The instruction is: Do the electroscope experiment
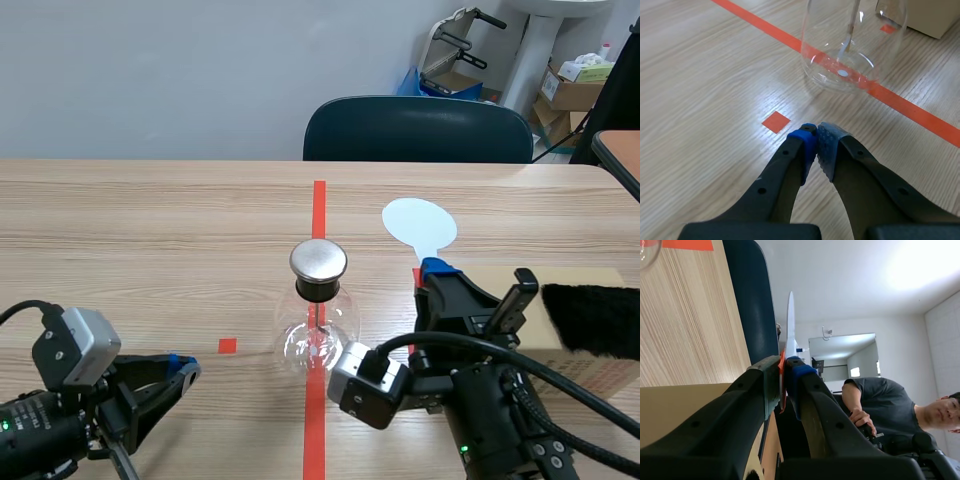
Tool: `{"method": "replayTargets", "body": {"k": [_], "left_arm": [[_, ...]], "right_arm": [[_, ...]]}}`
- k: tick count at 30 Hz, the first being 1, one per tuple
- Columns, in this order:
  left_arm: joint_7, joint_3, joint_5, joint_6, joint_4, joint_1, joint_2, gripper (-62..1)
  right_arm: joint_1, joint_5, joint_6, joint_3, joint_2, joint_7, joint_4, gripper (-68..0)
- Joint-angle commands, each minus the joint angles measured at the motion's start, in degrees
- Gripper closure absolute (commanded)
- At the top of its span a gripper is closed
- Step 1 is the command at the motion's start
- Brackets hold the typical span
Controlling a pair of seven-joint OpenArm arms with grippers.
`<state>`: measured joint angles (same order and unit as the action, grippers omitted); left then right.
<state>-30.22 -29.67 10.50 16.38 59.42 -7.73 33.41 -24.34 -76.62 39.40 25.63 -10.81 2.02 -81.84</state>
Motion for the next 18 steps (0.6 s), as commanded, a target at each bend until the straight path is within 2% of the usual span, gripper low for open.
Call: {"method": "replayTargets", "body": {"k": [1,4,10,18], "left_arm": [[-0.9,-0.1,0.2,-0.7,0.8,0.3,-0.6,-3.3],[-1.2,-0.3,-1.4,-0.7,0.4,0.3,-1.3,-3.3],[-1.4,-1.2,-1.3,-3.8,0.3,0.3,-1.8,-2.9],[-1.7,-1.2,0.5,-4.1,0.2,0.3,-2.4,-2.9]], "right_arm": [[0.3,-0.4,0.8,-0.5,-0.3,0.3,-1.2,-1.1],[0.2,-0.6,1.8,-0.5,-0.3,0.3,-1.2,-1.1],[-0.8,-1.3,2.8,-0.5,-0.3,0.2,-1.2,-1.1],[-1.1,-1.3,2.8,-0.5,-0.3,0.5,-1.2,-1.1]]}}
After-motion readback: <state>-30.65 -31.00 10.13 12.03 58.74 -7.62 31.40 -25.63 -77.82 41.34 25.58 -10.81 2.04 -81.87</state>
